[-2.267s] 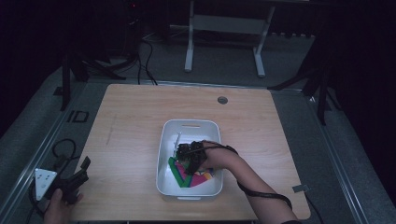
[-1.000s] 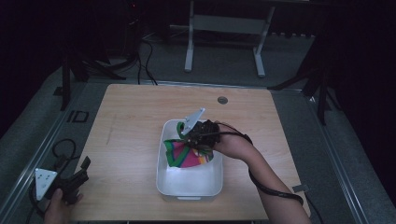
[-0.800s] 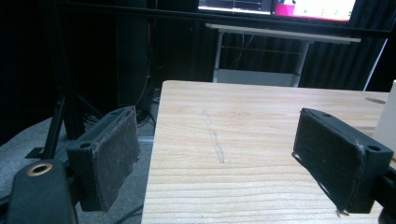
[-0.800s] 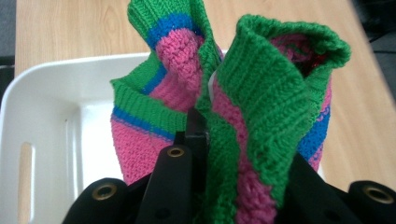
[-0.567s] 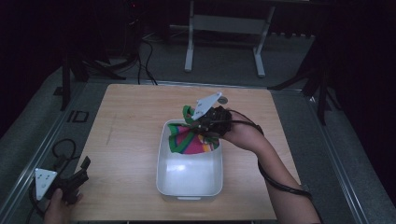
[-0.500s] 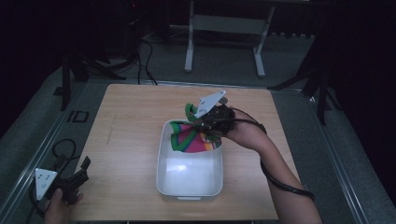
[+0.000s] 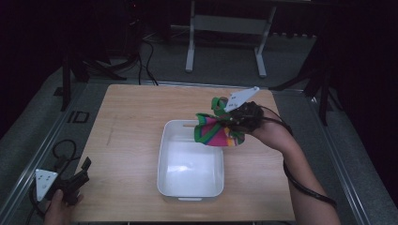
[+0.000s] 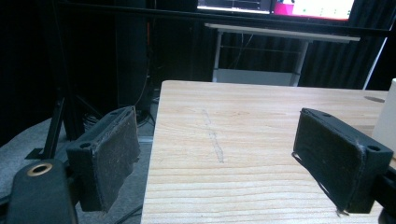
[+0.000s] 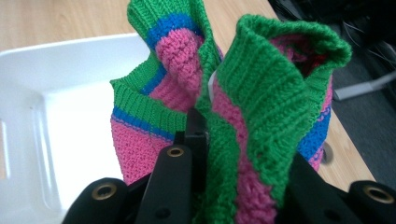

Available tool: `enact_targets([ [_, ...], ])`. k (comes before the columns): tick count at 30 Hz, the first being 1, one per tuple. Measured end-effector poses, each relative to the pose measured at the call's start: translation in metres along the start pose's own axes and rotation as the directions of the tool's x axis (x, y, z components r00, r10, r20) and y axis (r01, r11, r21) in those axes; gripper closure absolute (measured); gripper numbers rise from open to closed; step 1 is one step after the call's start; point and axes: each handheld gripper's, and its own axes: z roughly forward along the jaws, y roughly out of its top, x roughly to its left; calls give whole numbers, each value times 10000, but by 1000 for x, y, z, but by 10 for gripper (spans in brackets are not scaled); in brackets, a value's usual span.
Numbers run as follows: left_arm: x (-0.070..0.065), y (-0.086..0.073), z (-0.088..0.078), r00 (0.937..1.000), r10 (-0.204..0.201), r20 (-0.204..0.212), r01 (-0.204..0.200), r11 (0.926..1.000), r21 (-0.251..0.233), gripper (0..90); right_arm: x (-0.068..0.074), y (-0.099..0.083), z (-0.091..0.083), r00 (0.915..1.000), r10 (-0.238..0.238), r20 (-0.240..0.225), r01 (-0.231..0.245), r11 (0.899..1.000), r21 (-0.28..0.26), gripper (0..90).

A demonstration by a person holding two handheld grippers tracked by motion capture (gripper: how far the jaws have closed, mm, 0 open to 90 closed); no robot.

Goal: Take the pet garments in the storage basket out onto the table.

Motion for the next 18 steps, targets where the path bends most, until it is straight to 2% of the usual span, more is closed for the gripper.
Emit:
enact_targets([
  [7,0,0,0,10000,51,34,-51,10000,10,148,-13,-30,-17,9972,593,446,-595,9982,39,782],
  [14,-1,0,0,10000,68,7,-68,10000,19,148,-20,-60,-31,9907,1120,769,-1130,9936,87,781],
  [18,-1,0,1,9999,116,6,-116,9999,26,148,-22,-77,-35,9877,1270,907,-1297,9912,247,781],
])
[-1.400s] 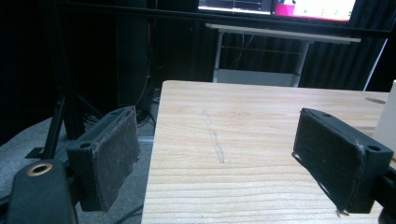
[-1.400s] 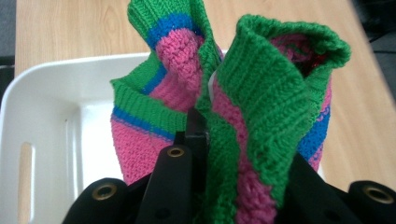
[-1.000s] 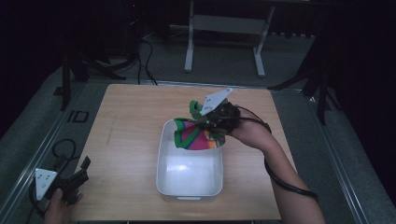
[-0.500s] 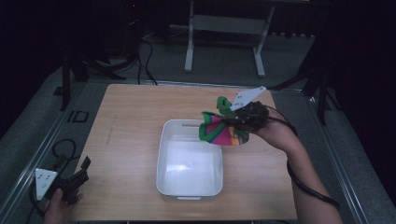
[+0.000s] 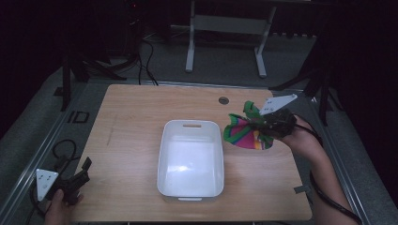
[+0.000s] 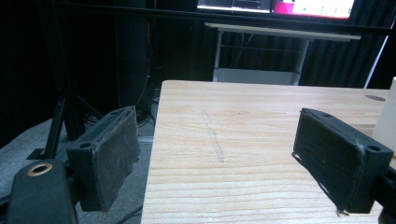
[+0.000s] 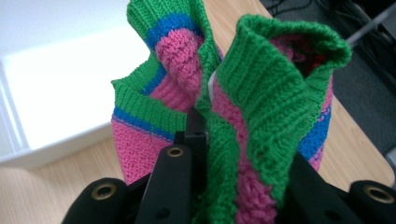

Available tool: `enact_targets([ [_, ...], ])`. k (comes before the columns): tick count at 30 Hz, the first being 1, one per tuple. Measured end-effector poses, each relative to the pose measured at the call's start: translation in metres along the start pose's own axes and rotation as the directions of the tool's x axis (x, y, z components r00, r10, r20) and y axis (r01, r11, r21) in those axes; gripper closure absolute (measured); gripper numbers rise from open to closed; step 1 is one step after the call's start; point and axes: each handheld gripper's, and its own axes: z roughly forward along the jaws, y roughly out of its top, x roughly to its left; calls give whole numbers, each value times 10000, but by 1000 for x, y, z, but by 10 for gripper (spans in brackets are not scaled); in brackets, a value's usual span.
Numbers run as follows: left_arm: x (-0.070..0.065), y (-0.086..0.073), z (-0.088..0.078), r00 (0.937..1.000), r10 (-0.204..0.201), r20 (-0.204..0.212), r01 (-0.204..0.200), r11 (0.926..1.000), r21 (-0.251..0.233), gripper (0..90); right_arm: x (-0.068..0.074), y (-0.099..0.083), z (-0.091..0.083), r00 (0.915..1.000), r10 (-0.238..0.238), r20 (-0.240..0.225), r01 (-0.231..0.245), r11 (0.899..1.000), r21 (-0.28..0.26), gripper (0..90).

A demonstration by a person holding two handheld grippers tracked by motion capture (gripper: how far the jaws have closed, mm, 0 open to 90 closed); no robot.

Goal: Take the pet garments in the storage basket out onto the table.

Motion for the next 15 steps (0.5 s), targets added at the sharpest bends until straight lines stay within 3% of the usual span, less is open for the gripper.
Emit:
enact_targets([
  [8,0,0,0,10000,-3,-29,3,10000,-6,148,-8,-23,-6,9989,399,232,-402,9992,92,779],
  [15,0,0,0,10000,-51,-46,51,10000,-17,148,-10,-38,8,9978,618,246,-621,9980,112,778],
])
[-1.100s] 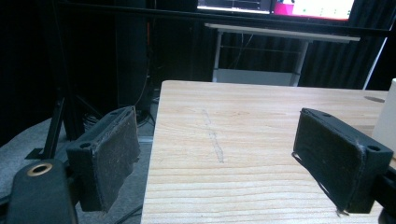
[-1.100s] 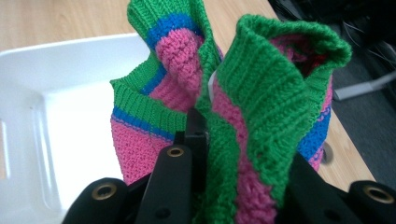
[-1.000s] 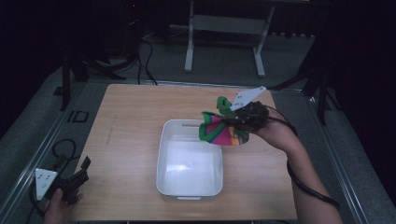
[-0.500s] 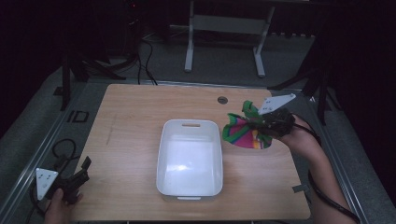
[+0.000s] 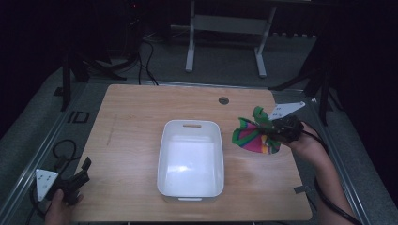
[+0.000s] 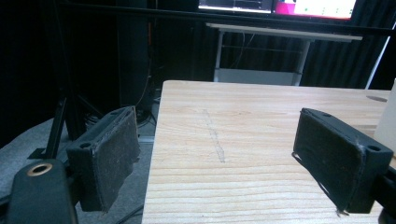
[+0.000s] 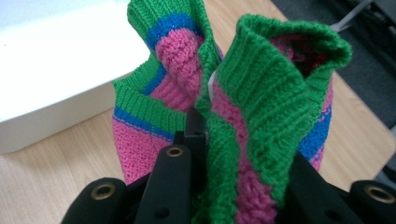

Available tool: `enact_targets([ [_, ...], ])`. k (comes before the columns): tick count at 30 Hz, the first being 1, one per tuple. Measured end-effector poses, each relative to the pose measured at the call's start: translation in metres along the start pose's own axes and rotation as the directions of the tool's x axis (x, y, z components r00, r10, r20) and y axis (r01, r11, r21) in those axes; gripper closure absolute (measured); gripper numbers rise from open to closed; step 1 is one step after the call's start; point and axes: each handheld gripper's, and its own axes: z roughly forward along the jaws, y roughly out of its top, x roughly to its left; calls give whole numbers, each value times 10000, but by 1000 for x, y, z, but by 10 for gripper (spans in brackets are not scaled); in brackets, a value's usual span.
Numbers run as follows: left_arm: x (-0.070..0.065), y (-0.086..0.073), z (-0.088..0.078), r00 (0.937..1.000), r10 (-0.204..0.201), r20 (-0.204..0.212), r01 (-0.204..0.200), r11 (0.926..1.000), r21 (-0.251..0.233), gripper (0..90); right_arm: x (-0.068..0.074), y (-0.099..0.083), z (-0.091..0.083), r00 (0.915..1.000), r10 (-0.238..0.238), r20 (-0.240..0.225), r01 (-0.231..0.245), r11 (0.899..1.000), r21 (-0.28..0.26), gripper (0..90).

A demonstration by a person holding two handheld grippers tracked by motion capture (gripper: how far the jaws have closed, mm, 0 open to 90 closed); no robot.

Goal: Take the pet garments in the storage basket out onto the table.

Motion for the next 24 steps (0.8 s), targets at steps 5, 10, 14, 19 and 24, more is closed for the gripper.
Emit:
enact_targets([
  [5,0,0,0,10000,-5,37,5,10000,0,148,-2,-15,21,9996,273,-2,-273,9995,130,776],
  [10,0,0,0,10000,-12,14,12,10000,-8,148,-4,-33,47,9981,593,-154,-593,9982,-29,776],
  [14,0,0,0,10000,-5,31,6,10000,-8,148,-2,-45,69,9968,747,-291,-742,9971,194,776],
  [19,0,0,0,10000,-43,-12,43,10000,39,148,2,-56,98,9959,781,-466,-748,9948,686,773],
  [24,1,0,0,10000,-48,19,48,10000,16,147,6,-65,121,9940,948,-553,-881,9897,1131,765],
])
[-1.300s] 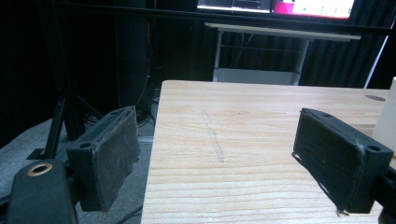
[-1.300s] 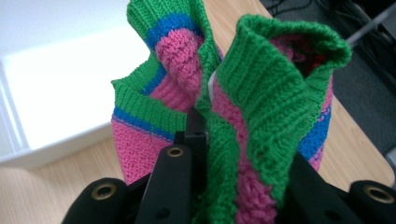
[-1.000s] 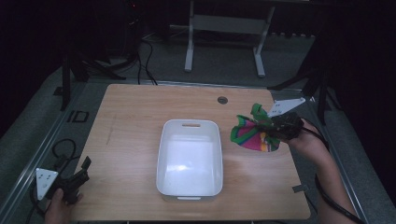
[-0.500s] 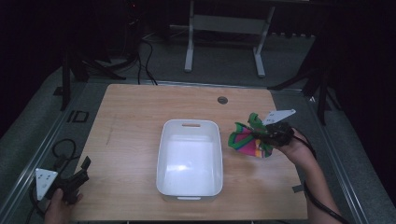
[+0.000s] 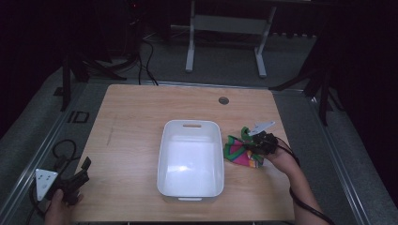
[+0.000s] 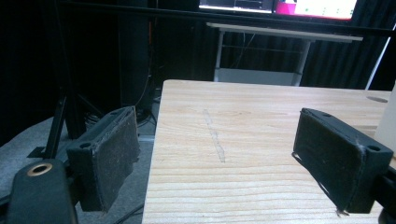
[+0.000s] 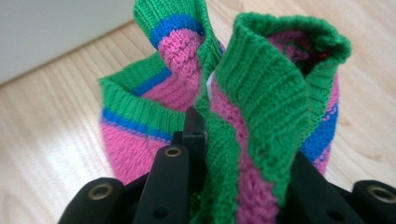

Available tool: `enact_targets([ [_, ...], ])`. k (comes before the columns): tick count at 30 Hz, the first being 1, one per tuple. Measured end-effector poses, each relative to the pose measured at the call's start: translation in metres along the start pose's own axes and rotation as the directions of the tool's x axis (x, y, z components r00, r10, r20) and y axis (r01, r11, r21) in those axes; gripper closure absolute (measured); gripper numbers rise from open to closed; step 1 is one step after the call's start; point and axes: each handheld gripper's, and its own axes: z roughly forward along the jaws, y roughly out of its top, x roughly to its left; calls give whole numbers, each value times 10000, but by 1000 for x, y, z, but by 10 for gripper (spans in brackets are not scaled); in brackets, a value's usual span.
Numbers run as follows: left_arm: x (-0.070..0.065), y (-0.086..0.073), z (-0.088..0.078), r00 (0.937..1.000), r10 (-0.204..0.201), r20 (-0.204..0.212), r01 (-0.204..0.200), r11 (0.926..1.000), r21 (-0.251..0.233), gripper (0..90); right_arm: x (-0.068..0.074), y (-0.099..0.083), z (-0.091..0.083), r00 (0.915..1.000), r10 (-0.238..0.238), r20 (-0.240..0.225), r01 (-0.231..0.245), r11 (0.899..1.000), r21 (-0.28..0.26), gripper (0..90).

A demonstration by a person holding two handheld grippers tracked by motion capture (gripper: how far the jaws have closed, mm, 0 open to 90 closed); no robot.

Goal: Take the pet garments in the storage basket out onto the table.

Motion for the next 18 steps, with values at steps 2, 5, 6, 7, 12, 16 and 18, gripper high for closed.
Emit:
enact_targets([
  [2,0,0,0,10000,-3,28,3,10000,-35,148,1,-4,9,9999,112,-83,-111,9999,53,759],
  [5,0,0,0,10000,-26,16,26,10000,-31,147,7,-10,24,9999,50,-126,-47,9995,303,741],
  [6,0,0,0,10000,-27,21,27,10000,-35,148,7,-10,25,9998,151,-114,-150,9998,131,740],
  [7,0,0,0,10000,-27,21,27,10000,-35,148,7,-10,25,9996,252,-123,-251,9996,91,740],
  [12,0,0,0,10000,-35,19,35,10000,-38,148,11,-7,23,10000,35,-40,-34,9996,294,662],
  [16,0,0,0,10000,-32,-1,32,10000,-41,148,13,-3,16,9996,-118,-256,127,9992,373,532],
  [18,0,0,-1,10000,-12,10,12,10000,-39,148,14,-1,10,9995,-171,-258,178,9994,286,457],
])
